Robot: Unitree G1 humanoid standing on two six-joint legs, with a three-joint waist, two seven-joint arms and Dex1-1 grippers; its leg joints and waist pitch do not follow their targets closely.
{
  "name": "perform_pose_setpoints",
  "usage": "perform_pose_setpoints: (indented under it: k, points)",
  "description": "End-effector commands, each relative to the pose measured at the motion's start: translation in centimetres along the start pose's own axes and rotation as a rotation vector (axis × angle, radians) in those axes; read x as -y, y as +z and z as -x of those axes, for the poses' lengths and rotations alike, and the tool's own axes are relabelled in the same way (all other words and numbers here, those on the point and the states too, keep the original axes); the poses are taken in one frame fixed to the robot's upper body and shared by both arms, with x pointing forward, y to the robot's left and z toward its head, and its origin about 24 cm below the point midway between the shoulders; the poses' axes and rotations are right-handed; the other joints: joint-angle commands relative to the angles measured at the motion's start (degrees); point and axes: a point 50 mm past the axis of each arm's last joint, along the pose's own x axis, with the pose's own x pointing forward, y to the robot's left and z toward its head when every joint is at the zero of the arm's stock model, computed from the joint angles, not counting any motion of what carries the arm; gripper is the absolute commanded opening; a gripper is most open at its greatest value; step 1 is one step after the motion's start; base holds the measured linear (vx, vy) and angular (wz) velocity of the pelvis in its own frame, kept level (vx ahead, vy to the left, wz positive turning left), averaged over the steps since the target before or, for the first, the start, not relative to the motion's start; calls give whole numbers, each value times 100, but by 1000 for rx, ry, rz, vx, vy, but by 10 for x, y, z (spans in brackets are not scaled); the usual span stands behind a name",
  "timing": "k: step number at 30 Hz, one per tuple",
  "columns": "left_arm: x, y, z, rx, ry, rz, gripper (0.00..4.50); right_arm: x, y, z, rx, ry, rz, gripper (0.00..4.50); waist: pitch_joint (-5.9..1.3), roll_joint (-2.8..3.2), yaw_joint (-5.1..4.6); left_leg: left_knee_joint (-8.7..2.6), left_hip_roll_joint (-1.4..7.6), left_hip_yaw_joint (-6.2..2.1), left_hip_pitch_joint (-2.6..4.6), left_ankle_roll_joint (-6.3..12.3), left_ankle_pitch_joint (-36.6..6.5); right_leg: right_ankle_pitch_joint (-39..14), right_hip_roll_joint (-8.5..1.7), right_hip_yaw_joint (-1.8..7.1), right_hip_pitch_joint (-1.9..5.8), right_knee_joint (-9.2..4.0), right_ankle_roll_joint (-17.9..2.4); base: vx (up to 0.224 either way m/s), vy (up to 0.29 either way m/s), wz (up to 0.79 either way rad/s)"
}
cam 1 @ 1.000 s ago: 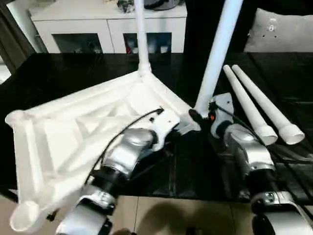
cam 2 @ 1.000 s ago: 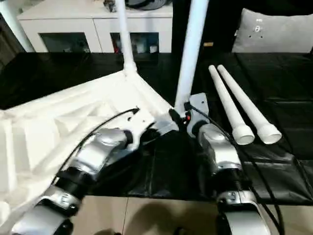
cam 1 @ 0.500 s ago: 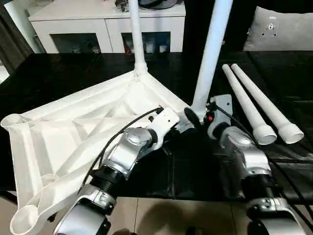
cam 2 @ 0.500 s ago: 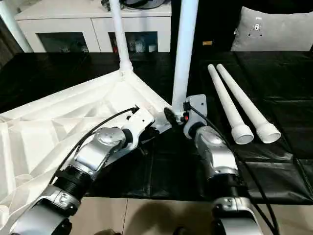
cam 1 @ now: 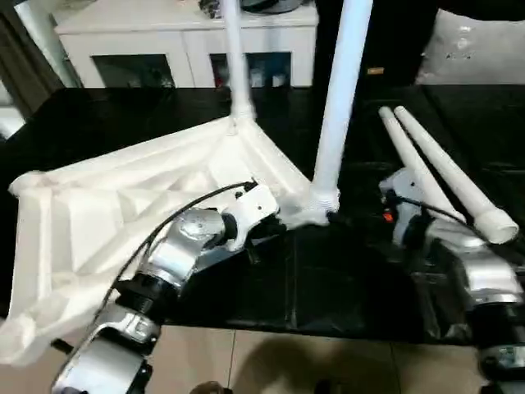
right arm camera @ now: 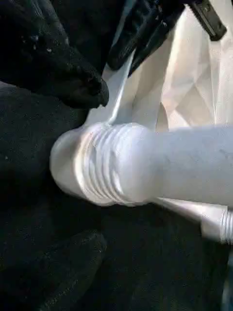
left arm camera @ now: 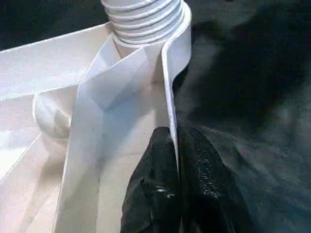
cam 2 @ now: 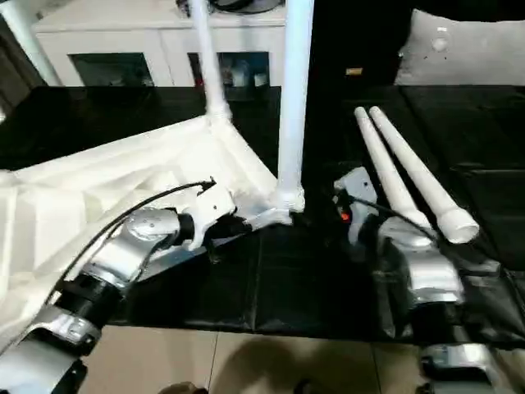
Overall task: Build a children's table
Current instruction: Rotate leg to tighten
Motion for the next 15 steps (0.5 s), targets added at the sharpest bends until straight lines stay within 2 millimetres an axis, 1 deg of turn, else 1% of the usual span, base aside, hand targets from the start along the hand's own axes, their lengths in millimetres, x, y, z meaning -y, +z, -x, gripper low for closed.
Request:
perform_pose_setpoints:
  k: [1, 2, 3, 4, 5, 6, 7, 8, 10, 11, 15]
  points:
    - [-4, 17, 4, 61, -28, -111, 0, -5, 6, -2, 4, 74, 40, 443, -472, -99, 37, -309, 40, 99, 33, 821, -988, -1832, -229, 193, 459, -327, -900, 0, 0, 0]
    - [-3, 16, 6, 66, -67, -120, 0, -4, 8, 0, -4, 103, 68, 443, -469, -107, 44, -309, 32, 98, 17, 816, -983, -1841, -226, 187, 467, -328, -897, 0, 0, 0]
    - [-1, 16, 8, 73, -113, -132, 0, -5, 10, 1, -16, 141, 100, 443, -481, -121, 79, -310, 34, 95, 22, 800, -979, -1867, -232, 181, 477, -317, -886, 0, 0, 0]
    - [0, 16, 9, 74, -124, -135, 0, -5, 10, 1, -19, 150, 108, 443, -478, -111, 93, -312, 49, 94, 17, 788, -979, -1856, -236, 192, 470, -306, -895, 0, 0, 0]
    - [1, 15, 10, 74, -144, -141, 0, -5, 10, 1, -28, 166, 131, 443, -482, -129, 121, -311, 57, 99, 37, 786, -978, -1864, -239, 200, 454, -308, -910, 0, 0, 0]
    - [1, 15, 10, 73, -149, -144, 0, -5, 10, 1, -30, 169, 135, 443, -481, -126, 124, -310, 57, 100, 31, 774, -976, -1847, -237, 201, 454, -299, -925, 0, 0, 0]
    - [2, 14, 11, 67, -173, -162, 0, -8, 9, 0, -39, 203, 164, 443, -478, -139, 136, -314, 57, 101, 30, 761, -981, -1861, -239, 199, 457, -301, -923, 0, 0, 0]
    - [2, 14, 12, 64, -182, -168, 0, -9, 9, -1, -41, 220, 175, 443, -477, -132, 142, -318, 63, 97, 31, 754, -1000, -1876, -242, 201, 454, -295, -922, 0, 0, 0]
    - [3, 13, 13, 62, -198, -178, 0, -12, 9, -1, -46, 260, 182, 443, -470, -142, 149, -321, 60, 100, 33, 739, -1074, -1972, -242, 202, 458, -308, -889, 0, 0, 0]
    - [3, 13, 14, 62, -217, -183, 0, -15, 9, -2, -53, 292, 188, 443, -466, -158, 149, -323, 54, 104, 27, 735, -1077, -2007, -236, 201, 460, -311, -868, 0, 0, 0]
    - [6, 14, 15, 82, -260, -189, 0, -17, 9, -5, -44, 336, 171, 443, -471, -158, 160, -323, 57, 100, 20, 731, -1033, -2034, -243, 204, 463, -308, -847, 0, 0, 0]
